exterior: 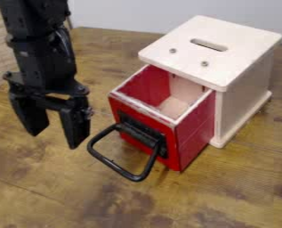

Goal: Close the drawer

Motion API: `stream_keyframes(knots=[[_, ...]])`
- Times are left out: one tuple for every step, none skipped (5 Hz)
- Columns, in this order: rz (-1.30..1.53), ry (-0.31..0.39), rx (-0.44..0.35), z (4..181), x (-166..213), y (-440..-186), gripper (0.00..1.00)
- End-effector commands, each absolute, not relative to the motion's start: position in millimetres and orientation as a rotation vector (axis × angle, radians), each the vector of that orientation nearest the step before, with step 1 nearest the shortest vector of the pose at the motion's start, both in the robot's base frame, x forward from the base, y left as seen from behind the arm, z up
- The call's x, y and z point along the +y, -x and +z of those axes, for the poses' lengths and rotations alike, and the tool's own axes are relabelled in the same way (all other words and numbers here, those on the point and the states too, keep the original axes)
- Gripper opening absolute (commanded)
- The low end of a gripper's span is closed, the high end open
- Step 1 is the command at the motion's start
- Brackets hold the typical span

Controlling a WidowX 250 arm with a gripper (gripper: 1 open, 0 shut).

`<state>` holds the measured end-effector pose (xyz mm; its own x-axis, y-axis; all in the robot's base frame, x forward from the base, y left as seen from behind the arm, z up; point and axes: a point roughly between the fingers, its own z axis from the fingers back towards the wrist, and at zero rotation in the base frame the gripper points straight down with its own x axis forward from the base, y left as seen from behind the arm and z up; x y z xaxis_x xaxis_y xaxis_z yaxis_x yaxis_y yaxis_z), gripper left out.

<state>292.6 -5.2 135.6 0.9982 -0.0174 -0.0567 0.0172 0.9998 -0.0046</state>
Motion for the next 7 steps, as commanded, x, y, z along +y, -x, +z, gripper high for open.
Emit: stream_keyframes(knots=[[-0.080,0.006,0.038,118.9,-2,-299,1.00],[-0.152,-0.011,0.013,88.6,0,-306,1.00],[-0.248,-0.030,-0.042,72.7,3,-315,1.00],[-0.278,-0.015,-0.080,69.5,5,-323,1.00],[-0.275,0.002,-0.105,70.8,5,-331,1.00],[-0.267,0.021,-0.125,73.2,3,-337,1.00],[-0.263,0.037,-0.145,76.4,1,-345,1.00]])
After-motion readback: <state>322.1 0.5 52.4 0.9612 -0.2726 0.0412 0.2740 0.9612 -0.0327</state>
